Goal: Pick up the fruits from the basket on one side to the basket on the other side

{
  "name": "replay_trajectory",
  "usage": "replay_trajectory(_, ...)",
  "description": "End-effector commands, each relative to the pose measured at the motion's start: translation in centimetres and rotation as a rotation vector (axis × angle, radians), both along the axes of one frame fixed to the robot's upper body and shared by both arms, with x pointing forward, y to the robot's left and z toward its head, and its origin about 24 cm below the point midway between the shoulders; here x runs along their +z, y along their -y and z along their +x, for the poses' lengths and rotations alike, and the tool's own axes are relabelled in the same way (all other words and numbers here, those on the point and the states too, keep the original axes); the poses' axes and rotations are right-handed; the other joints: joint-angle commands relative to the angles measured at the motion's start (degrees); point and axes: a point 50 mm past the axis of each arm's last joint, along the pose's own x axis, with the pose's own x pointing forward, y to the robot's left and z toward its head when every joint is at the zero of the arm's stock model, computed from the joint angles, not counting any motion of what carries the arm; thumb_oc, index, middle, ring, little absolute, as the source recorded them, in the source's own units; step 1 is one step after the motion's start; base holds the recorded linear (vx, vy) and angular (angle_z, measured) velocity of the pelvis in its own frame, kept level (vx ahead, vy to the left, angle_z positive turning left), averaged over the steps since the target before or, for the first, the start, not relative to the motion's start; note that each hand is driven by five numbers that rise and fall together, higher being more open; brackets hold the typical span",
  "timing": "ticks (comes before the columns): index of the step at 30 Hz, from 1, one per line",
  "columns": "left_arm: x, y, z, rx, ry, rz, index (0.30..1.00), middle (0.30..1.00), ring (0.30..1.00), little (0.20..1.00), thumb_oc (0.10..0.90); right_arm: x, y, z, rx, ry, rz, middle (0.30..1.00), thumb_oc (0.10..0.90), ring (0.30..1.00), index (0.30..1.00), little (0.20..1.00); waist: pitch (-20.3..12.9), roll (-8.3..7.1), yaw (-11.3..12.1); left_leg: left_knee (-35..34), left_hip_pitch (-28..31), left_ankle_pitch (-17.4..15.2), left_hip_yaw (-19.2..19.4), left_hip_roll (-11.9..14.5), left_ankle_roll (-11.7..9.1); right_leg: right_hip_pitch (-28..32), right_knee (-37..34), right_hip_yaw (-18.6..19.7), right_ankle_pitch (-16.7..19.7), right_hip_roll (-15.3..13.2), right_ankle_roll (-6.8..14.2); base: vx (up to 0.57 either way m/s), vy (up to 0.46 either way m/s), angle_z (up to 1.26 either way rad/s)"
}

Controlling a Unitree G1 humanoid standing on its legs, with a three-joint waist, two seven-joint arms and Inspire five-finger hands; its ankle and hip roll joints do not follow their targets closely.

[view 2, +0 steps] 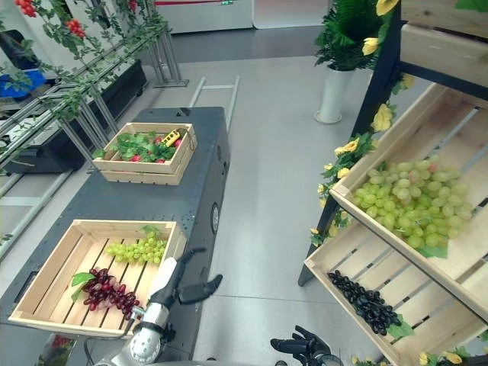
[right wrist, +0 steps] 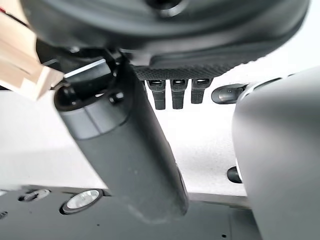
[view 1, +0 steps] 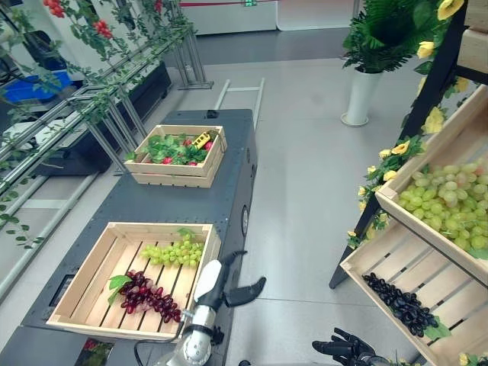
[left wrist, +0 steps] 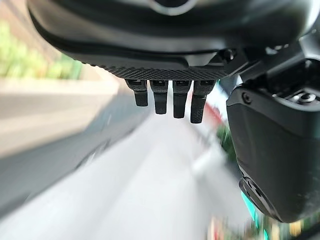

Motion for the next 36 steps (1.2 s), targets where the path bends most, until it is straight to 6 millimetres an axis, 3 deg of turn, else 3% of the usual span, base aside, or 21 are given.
replay_trajectory(1, 5.5, -3.3, 5.6, 0.117, 0.282, 0.074, 0.900, 0.900, 0.900, 0.900, 0.800, 0.8, 0.3, 2.5, 0.029, 0.070, -0.037, 0.900, 0.800, 0.900, 0.900, 0.900, 1.2, -2.51, 1.5, 0.2, 1.7, -7.8, -0.5, -7.4, 3.7, 1.8, 1.3, 0.5, -5.4, 3.2, -3.7, 0.02, -0.074, 0.14)
replay_trajectory(8, 9.4, -10.4, 6.8, 0.305, 0.364, 0.367, 0.900, 0.900, 0.900, 0.900, 0.800, 1.0, 1.5, 1.9, 0.091, 0.071, -0.047, 0.900, 0.800, 0.900, 0.900, 0.900, 1.4, -1.87, 1.4, 0.2, 0.9, -6.2, -0.9, -7.1, 2.4, 1.6, 3.3, -0.5, -6.8, 3.8, -4.4, 0.03, -0.042, 0.10)
replay_trajectory(10, 11.4, -13.7, 7.5, 0.366, 0.364, 0.593, 0.900, 0.900, 0.900, 0.900, 0.800, 1.3, 2.4, 2.1, 0.105, 0.085, -0.065, 0.900, 0.800, 0.900, 0.900, 0.900, 2.5, -2.09, 1.1, 2.9, -0.6, -6.0, -0.6, -6.8, 2.0, 0.4, 6.8, -1.5, -8.2, 3.2, -4.8, 0.00, 0.022, 0.09)
replay_trajectory(13, 12.8, -15.4, 8.0, 0.388, 0.355, 0.704, 0.900, 0.900, 0.900, 0.900, 0.800, 1.8, 3.4, 2.8, 0.088, 0.100, -0.092, 0.900, 0.800, 0.900, 0.900, 0.900, 4.1, -2.34, 0.8, 7.7, -3.5, -6.9, 1.3, -6.2, 1.8, -1.2, 10.2, -2.8, -9.0, 2.3, -5.4, -0.05, 0.083, 0.25)
replay_trajectory(15, 13.6, -16.2, 8.4, 0.416, 0.341, 0.785, 0.900, 0.900, 0.900, 0.900, 0.800, 2.3, 4.6, 3.1, 0.060, 0.102, -0.121, 0.900, 0.800, 0.900, 0.900, 0.900, 5.8, -2.08, 0.2, 9.9, -5.3, -6.7, 5.5, -4.6, 1.3, -2.9, 14.2, -5.1, -10.5, 1.5, -5.7, -0.03, 0.170, 0.34)
replay_trajectory(17, 14.1, -17.3, 8.4, 0.463, 0.325, 0.848, 0.900, 0.900, 0.900, 0.900, 0.800, 2.5, 5.5, 3.0, 0.030, 0.103, -0.127, 0.900, 0.800, 0.900, 0.900, 0.900, 7.4, -2.38, 0.1, 13.6, -8.4, -6.9, 5.7, -4.1, 1.0, -3.6, 15.9, -5.4, -11.1, 0.7, -6.0, 0.00, 0.171, 0.27)
replay_trajectory(21, 15.6, -18.2, 9.0, 0.447, 0.322, 1.038, 0.900, 0.900, 0.900, 0.900, 0.800, 2.9, 6.1, 3.3, 0.087, 0.104, -0.132, 0.900, 0.800, 0.900, 0.900, 0.900, 10.3, -2.84, 0.1, 17.6, -11.8, -8.4, 8.1, -3.0, 0.7, -5.2, 17.8, -5.9, -12.3, 0.0, -6.2, 0.02, 0.173, 0.12)
replay_trajectory(22, 16.7, -18.3, 9.5, 0.406, 0.326, 1.156, 0.900, 0.900, 0.900, 0.900, 0.800, 3.2, 6.1, 4.1, 0.109, 0.134, -0.126, 0.900, 0.800, 0.900, 0.900, 0.900, 11.9, -2.99, 0.2, 19.2, -14.0, -8.1, 8.5, -2.9, 1.2, -7.1, 18.9, -6.2, -12.2, 0.0, -6.7, -0.06, 0.175, 0.12)
replay_trajectory(25, 18.2, -18.8, 10.0, 0.417, 0.345, 1.245, 0.900, 0.900, 0.900, 0.900, 0.800, 3.9, 5.8, 5.6, 0.146, 0.189, -0.114, 0.900, 0.800, 0.900, 0.900, 0.900, 14.2, -3.22, 0.3, 21.7, -17.5, -8.4, 8.6, -2.6, 1.5, -10.5, 21.7, -6.0, -12.6, 0.1, -7.1, -0.13, 0.157, 0.04)
replay_trajectory(28, 21.5, -19.8, 10.7, 0.499, 0.375, 1.302, 0.900, 0.900, 0.900, 0.900, 0.800, 5.3, 5.3, 8.5, 0.197, 0.304, -0.098, 0.900, 0.800, 0.900, 0.900, 0.900, 18.8, -3.70, 0.4, 28.6, -24.2, -10.2, 8.2, -2.6, 1.9, -18.8, 30.2, -4.9, -14.3, 0.0, -7.2, -0.15, 0.150, 0.00)
replay_trajectory(31, 23.6, -20.0, 11.3, 0.505, 0.388, 1.373, 0.900, 0.900, 0.900, 0.900, 0.800, 6.3, 5.4, 10.1, 0.201, 0.360, -0.105, 0.900, 0.800, 0.900, 0.900, 0.900, 21.0, -3.95, 0.4, 34.5, -29.8, -11.5, 8.6, -2.0, 2.2, -24.4, 37.1, -5.3, -15.8, -0.9, -7.7, -0.14, 0.132, 0.07)
replay_trajectory(36, 25.9, -19.6, 12.0, 0.471, 0.423, 1.509, 0.900, 0.900, 0.900, 0.900, 0.800, 7.5, 6.2, 11.4, 0.181, 0.401, -0.139, 0.900, 0.800, 0.900, 0.900, 0.900, 23.4, -4.37, 0.7, 42.8, -35.9, -14.7, 9.8, -0.9, 3.1, -30.5, 46.7, -6.7, -18.6, -3.7, -7.7, -0.07, 0.139, 0.05)
